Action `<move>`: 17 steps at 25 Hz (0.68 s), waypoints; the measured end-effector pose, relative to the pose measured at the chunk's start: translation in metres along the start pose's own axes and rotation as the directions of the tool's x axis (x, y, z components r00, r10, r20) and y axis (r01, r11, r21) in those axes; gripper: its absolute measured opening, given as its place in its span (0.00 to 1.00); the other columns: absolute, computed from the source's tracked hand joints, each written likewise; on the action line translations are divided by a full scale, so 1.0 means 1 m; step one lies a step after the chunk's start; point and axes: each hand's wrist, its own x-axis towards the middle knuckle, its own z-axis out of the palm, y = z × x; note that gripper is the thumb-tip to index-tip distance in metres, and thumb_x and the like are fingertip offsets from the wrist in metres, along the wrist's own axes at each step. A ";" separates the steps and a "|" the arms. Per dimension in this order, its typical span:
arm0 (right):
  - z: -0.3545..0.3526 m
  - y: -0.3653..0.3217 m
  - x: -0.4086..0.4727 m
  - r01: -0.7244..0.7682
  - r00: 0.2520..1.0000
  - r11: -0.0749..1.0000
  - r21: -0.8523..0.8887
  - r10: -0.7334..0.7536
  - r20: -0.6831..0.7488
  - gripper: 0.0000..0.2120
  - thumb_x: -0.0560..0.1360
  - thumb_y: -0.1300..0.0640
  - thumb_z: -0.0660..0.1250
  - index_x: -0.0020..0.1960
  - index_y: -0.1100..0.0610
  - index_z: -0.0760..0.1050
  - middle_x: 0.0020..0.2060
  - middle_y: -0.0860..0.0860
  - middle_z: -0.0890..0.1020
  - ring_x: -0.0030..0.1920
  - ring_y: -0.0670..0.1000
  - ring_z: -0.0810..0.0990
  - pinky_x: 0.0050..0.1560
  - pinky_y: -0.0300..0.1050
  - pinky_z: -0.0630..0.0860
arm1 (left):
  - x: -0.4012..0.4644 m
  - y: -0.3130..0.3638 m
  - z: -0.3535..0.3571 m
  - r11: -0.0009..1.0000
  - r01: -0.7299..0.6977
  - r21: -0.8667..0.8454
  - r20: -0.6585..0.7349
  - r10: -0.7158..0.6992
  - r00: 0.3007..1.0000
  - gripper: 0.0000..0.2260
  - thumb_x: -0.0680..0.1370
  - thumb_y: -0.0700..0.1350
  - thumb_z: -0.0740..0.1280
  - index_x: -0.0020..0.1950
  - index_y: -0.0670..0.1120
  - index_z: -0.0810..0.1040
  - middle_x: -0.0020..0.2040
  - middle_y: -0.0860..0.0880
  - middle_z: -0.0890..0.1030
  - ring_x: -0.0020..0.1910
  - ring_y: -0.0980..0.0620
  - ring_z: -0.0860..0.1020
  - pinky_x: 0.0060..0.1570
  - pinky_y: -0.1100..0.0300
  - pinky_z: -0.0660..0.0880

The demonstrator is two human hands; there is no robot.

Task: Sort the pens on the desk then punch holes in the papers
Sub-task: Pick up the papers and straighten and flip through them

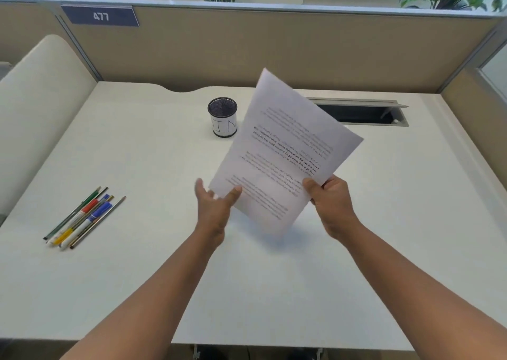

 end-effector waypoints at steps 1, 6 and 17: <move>-0.006 -0.004 0.001 0.038 0.998 0.997 -0.074 -0.034 0.047 0.11 0.81 0.65 0.65 0.56 0.52 0.83 0.52 0.45 0.88 0.53 0.46 0.86 0.49 0.37 0.80 | 0.002 0.009 -0.005 0.982 -0.084 0.170 -0.054 0.094 0.994 0.50 0.71 0.51 0.80 0.81 0.58 0.49 0.81 0.48 0.61 0.78 0.47 0.63 0.74 0.46 0.64; -0.020 -0.015 0.003 0.113 0.960 0.970 -0.217 -0.050 0.276 0.14 0.82 0.67 0.63 0.57 0.51 0.82 0.51 0.40 0.88 0.53 0.43 0.85 0.53 0.37 0.79 | 0.015 0.059 -0.009 0.890 -0.372 0.264 0.370 0.263 0.891 0.41 0.68 0.51 0.81 0.77 0.56 0.65 0.71 0.53 0.78 0.71 0.56 0.73 0.69 0.52 0.73; 0.000 0.009 -0.013 0.185 0.982 0.970 -0.156 -0.177 0.062 0.14 0.80 0.59 0.65 0.51 0.42 0.85 0.51 0.45 0.88 0.54 0.52 0.85 0.55 0.50 0.83 | -0.005 0.031 0.019 0.885 -0.439 0.155 0.199 0.407 0.891 0.12 0.81 0.41 0.67 0.49 0.58 0.84 0.48 0.59 0.87 0.47 0.58 0.85 0.43 0.66 0.79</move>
